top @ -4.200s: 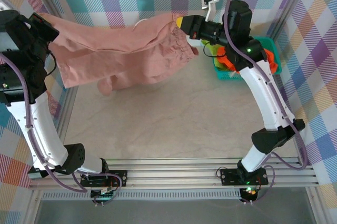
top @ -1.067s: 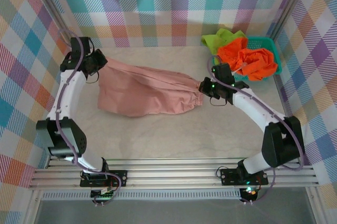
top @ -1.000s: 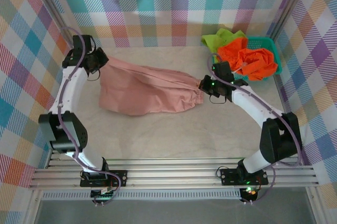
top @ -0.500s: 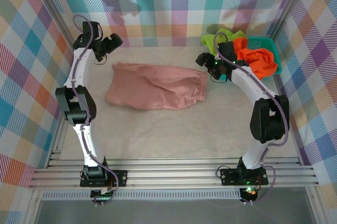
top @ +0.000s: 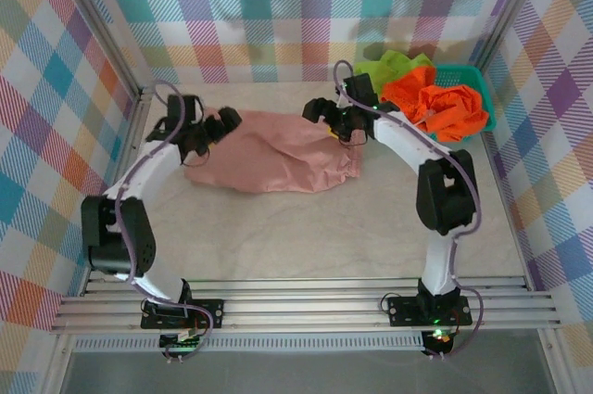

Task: Fold and stack the shorts

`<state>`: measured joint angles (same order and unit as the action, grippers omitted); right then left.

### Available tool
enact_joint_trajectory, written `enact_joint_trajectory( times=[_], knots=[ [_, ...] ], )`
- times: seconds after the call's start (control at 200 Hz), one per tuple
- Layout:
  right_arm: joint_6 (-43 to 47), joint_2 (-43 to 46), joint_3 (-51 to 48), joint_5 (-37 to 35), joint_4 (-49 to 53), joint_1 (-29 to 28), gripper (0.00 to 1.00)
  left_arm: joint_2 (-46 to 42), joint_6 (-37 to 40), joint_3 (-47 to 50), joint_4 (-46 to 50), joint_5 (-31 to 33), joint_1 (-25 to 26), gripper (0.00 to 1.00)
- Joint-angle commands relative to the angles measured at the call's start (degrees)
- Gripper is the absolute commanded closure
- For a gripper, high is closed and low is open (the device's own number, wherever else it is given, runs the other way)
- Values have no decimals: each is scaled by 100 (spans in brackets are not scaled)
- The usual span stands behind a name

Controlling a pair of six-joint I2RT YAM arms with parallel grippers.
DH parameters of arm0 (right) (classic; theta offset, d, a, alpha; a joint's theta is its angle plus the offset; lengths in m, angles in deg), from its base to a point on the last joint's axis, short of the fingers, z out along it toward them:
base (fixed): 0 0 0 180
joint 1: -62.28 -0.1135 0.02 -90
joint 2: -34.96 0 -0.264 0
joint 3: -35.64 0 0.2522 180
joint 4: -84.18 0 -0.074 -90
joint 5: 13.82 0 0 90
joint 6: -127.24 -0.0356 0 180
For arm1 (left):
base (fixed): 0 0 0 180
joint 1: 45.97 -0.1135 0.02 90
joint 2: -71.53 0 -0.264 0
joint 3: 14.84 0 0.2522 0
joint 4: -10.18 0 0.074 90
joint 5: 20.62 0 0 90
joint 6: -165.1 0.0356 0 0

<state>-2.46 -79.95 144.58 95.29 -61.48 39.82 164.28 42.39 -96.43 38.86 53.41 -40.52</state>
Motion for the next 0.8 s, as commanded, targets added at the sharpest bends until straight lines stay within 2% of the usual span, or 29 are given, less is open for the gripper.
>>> enact_joint_trajectory(
  times=[0.0, 0.265, 0.525, 0.69, 0.795],
  knots=[
    [352, -479, 718, -19, 414, 53, 5, 161, -104, 413, -721, 153, 122, 0],
    [349, -1483, 1484, -197, 653, 193, 5, 323, -75, 1299, -978, 442, 148, 0],
    [322, -2045, 1971, -235, 915, 295, 5, -223, -91, 2357, -866, 840, 149, 0],
    [159, -2037, 1808, 81, 1064, 280, 3, -789, -358, 3156, -934, 965, 150, 0],
    [93, -1527, 998, 269, 866, 142, 1, -1273, -463, 3520, -870, 964, 149, 0]
  ],
)
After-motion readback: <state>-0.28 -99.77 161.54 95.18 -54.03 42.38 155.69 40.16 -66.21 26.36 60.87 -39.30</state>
